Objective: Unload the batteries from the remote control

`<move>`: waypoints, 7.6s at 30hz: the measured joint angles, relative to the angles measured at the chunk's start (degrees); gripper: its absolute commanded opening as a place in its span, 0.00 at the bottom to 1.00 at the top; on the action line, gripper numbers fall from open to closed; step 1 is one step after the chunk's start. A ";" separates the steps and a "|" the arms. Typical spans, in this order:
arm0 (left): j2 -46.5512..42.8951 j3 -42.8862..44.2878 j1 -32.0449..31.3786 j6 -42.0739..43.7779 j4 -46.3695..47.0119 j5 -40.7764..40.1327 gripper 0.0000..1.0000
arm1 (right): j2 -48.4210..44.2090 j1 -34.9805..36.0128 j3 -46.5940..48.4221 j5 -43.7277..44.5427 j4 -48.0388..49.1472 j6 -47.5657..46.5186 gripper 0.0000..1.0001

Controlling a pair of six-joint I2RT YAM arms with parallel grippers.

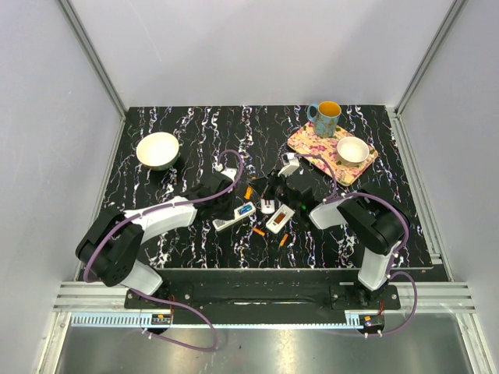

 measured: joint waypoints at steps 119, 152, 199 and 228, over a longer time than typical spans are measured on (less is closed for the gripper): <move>-0.90 -1.14 0.26 0.68 1.25 0.55 0.00 | -1.20 2.40 -2.40 -2.64 4.52 -2.49 0.00; -0.87 -1.11 0.37 0.70 1.25 0.74 0.00 | 0.00 2.40 -2.82 8.79 5.31 -12.41 0.00; -11.13 -3.58 7.26 0.52 -2.64 1.97 0.09 | -9.18 2.40 -9.09 7.50 9.66 -8.26 0.00; -4.48 -8.94 4.46 -3.85 1.51 10.97 0.00 | -6.49 2.40 -8.31 8.98 9.20 -10.56 0.00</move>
